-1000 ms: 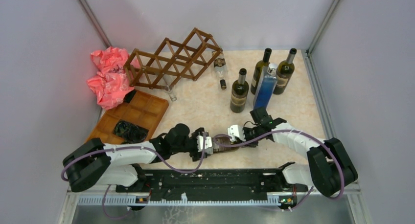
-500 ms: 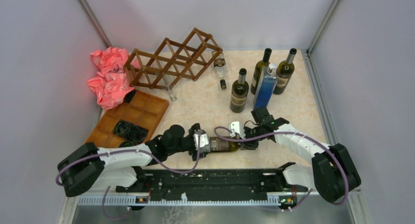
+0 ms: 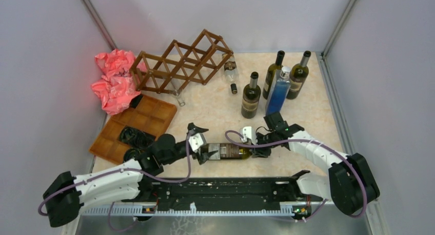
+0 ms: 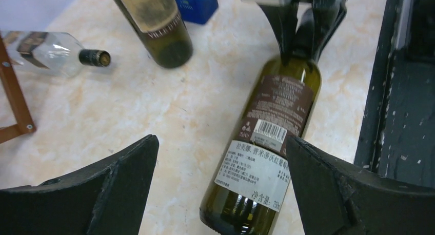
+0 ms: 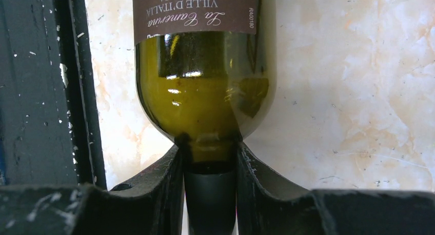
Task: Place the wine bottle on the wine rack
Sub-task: Pick up the wine bottle from the center of the board.
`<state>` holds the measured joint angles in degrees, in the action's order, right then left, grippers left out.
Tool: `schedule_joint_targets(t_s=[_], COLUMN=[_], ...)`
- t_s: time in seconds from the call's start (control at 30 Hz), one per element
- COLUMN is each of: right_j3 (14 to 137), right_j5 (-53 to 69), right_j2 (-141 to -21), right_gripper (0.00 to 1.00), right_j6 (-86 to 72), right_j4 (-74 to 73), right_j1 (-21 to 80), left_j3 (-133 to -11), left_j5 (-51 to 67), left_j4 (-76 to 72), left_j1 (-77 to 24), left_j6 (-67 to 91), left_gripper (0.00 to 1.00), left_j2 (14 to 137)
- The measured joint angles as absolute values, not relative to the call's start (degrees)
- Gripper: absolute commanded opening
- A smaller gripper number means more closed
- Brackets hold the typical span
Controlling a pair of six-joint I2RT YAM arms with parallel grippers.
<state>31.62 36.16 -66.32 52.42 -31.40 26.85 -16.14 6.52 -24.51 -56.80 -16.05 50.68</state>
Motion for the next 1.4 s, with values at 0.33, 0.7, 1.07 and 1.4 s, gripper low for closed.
schedule_joint_targets(t_s=[0.33, 0.7, 1.07, 1.4], right_j3=[32.82, 34.68, 34.76, 38.81], right_j5=[36.71, 37.71, 37.08, 37.04], right_j2=[-65.87, -64.12, -64.71, -67.35], right_gripper=[0.00, 0.00, 0.00, 0.00], right_j6=[50.63, 41.95, 31.38, 23.40], right_j4=[-32.67, -32.21, -28.42, -23.55], right_j1=[26.85, 27.44, 31.83, 34.89], left_j3=[-20.05, -31.79, -36.99, -37.60], left_j5=[2.98, -1.48, -5.74, -7.97], left_j4=[-16.08, -3.36, 5.54, 7.01], left_j1=[-56.80, -56.80, -56.80, -56.80], left_j6=[-6.24, 2.35, 4.78, 7.16], left_gripper=[0.99, 0.99, 0.99, 0.99], left_j2=[38.28, 37.41, 35.14, 33.21])
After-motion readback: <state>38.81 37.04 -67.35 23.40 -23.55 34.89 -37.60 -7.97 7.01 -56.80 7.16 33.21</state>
